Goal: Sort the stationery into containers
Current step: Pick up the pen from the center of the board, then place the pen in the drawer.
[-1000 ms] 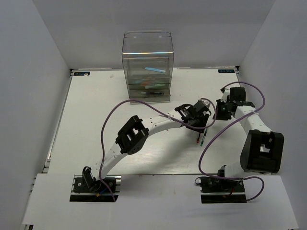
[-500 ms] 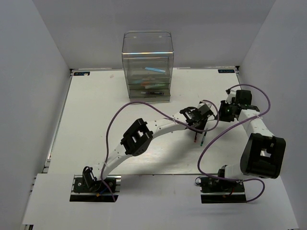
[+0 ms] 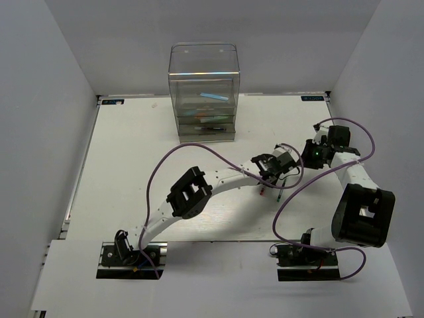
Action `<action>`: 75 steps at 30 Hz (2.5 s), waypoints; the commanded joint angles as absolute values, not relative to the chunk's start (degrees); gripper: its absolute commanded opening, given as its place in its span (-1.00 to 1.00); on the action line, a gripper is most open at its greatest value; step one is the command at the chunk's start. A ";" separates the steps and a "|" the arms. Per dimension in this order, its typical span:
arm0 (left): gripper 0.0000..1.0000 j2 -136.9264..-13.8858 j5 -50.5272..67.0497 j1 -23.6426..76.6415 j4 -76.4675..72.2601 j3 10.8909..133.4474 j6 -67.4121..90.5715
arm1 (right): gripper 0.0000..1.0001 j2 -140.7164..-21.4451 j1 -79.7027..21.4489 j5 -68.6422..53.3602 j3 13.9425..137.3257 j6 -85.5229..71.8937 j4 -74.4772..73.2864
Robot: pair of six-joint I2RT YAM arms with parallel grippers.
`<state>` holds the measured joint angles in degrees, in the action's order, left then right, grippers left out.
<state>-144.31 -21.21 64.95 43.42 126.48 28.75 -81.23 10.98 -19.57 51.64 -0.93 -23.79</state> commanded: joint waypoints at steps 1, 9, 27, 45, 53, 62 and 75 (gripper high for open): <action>-0.28 -143.79 -24.95 64.95 52.73 122.26 29.09 | -0.74 -80.42 11.42 -21.71 51.50 -0.97 -22.41; -0.71 -139.16 -23.48 64.34 50.39 114.89 31.99 | -0.62 -79.81 11.34 -23.64 51.15 -0.35 -22.32; -1.00 -115.33 -6.77 54.50 21.11 94.33 51.75 | -0.57 -79.10 11.16 -24.61 50.71 1.49 -21.88; -1.00 -101.24 -18.79 41.84 -0.28 71.71 91.10 | -0.57 -79.54 10.99 -25.31 51.24 2.11 -21.18; -1.00 -106.08 -22.06 37.27 2.10 75.40 105.20 | -0.57 -79.19 10.99 -25.23 51.07 2.81 -21.36; -1.00 -113.72 -22.06 32.96 15.28 88.58 108.63 | -0.57 -78.40 10.90 -24.96 50.45 2.81 -21.36; -0.96 -119.62 -22.06 30.15 23.03 95.36 110.74 | -0.57 -78.49 10.99 -24.87 50.45 3.08 -21.36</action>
<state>-120.77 -20.45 30.98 20.32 93.38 109.32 -79.96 11.14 -24.21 50.46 2.35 -22.41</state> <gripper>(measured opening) 0.202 0.212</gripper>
